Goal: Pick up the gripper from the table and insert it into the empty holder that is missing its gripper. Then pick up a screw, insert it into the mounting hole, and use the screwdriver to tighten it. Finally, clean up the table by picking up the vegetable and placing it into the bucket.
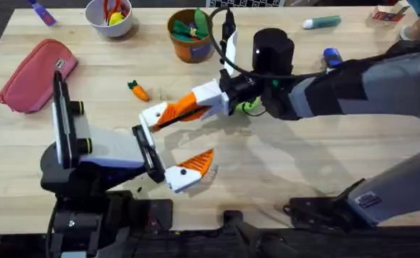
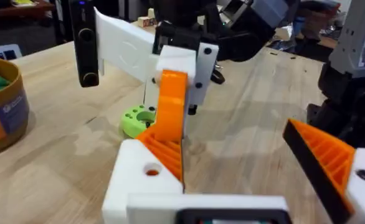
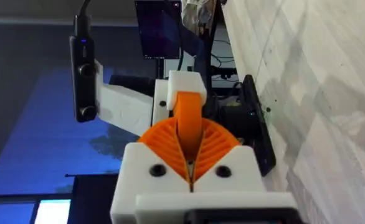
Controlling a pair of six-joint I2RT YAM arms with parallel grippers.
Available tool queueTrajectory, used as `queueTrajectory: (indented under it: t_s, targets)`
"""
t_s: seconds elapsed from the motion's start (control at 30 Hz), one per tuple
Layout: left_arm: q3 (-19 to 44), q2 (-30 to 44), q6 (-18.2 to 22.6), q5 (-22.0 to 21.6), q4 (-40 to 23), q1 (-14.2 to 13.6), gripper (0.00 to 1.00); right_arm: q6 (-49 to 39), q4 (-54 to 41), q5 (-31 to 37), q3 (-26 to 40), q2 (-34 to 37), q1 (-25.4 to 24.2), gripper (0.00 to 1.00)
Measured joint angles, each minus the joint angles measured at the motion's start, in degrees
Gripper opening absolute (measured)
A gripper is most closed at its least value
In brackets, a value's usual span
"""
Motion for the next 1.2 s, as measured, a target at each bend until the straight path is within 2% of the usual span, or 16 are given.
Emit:
queueTrajectory:
  t_s: [0.47, 0.5, 0.57, 0.63, 0.67, 0.7, 0.77, 0.83, 1.1, 1.2]
  targets:
    - [0.0, 0.0, 0.0, 0.0, 0.0, 0.0, 0.985, 0.0, 0.0, 0.1, 0.0, 0.0, 0.1, 0.011]
    - [0.0, 0.0, 0.0, -0.1, 0.0, 0.0, 0.985, 0.2, -0.1, 0.2, 0.0, 0.0, 0.1, 0.066]
    - [0.0, 0.0, 0.3, -0.1, 0.1, 0.0, 0.985, 0.2, -0.5, 1.2, -0.2, 0.0, 0.1, 0.315]
    - [0.0, 0.0, 0.6, 0.1, 0.1, -0.1, 0.985, 0.2, -1.0, 2.5, -0.7, 0.0, 0.1, 0.623]
    - [0.0, 0.0, 0.7, 0.1, 0.1, -0.1, 0.985, 0.2, -1.1, 2.9, -0.8, 0.0, 0.1, 0.748]
    - [0.0, 0.0, 0.7, 0.1, 0.1, -0.1, 0.985, 0.2, -1.1, 3.2, -0.9, 0.0, 0.1, 0.827]
    - [0.0, 0.0, 0.7, 0.1, 0.1, -0.1, 0.985, 0.2, -1.1, 3.6, -0.9, 0.0, 0.1, 0.88]
    - [0.0, 0.0, 0.7, 0.1, 0.1, -0.1, 0.985, 0.2, -1.1, 3.9, -0.9, 0.0, 0.1, 0.893]
    - [0.0, 0.0, 0.8, 0.1, 0.1, -0.1, 0.985, -0.2, -1.3, 4.4, -0.9, 0.0, -0.2, 0.901]
    - [0.0, 0.0, 0.9, 0.1, 0.1, -0.1, 0.985, -2.0, -4.6, 4.6, -0.9, -0.7, -1.4, 0.902]
